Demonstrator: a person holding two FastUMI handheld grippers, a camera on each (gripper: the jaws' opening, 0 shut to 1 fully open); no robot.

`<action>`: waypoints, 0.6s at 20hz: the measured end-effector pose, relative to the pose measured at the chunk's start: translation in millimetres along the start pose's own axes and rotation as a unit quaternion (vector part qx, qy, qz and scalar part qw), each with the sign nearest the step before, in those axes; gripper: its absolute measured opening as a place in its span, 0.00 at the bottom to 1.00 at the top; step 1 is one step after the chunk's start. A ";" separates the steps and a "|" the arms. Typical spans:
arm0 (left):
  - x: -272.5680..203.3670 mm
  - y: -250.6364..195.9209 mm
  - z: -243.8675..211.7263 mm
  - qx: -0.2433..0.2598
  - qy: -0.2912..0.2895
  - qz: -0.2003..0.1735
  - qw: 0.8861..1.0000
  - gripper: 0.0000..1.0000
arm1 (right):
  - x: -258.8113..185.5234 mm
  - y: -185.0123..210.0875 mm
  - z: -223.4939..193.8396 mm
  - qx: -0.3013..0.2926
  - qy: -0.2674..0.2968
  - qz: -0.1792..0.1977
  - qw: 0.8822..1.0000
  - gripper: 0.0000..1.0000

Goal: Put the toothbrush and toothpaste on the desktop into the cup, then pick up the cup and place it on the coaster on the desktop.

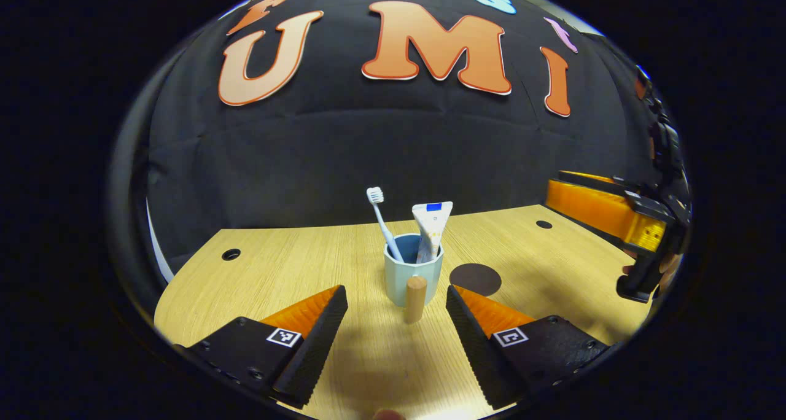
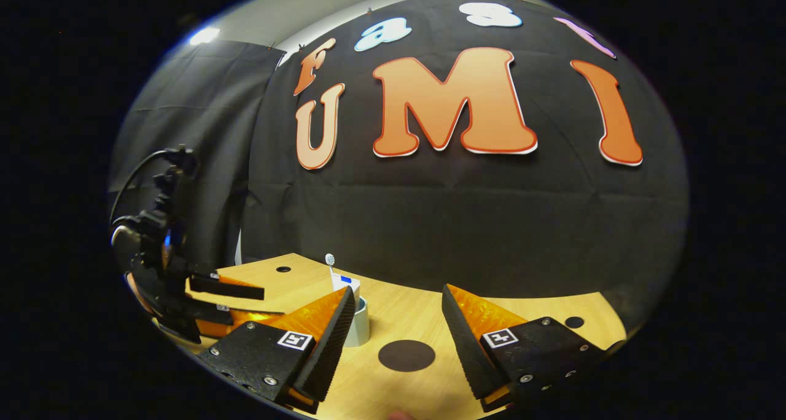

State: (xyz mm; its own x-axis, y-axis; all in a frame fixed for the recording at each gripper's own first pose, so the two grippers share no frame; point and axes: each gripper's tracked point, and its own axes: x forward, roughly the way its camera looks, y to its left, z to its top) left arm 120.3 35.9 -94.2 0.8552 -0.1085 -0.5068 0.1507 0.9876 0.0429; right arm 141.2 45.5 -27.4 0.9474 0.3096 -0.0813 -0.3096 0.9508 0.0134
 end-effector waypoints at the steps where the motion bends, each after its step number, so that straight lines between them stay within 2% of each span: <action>1: 6.6 -2.3 1.8 -0.003 0.015 -0.004 1.000 0.97 | -10.3 -5.9 4.6 -0.007 -0.005 -0.005 1.000 0.88; 4: 20.0 -4.0 5.4 -0.002 0.055 0.002 0.999 0.98 | -41.2 -17.2 9.1 0.005 -0.012 -0.015 1.000 0.90; 10: 45.4 -10.3 13.6 0.041 0.113 0.007 0.993 0.98 | -95.6 -35.0 11.7 -0.005 -0.006 -0.044 0.999 0.90; 12: 57.3 -15.6 2.8 0.040 0.148 -0.003 0.988 0.97 | -112.6 -38.9 13.0 -0.007 -0.009 -0.048 0.999 0.90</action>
State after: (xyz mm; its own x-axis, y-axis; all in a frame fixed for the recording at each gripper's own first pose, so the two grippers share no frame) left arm 168.3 14.0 -121.5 0.6736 -0.0654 -0.7362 0.2050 0.9735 0.1010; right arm 47.6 -26.2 -5.9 0.9741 0.2167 -0.0640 -0.2176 0.9760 -0.0076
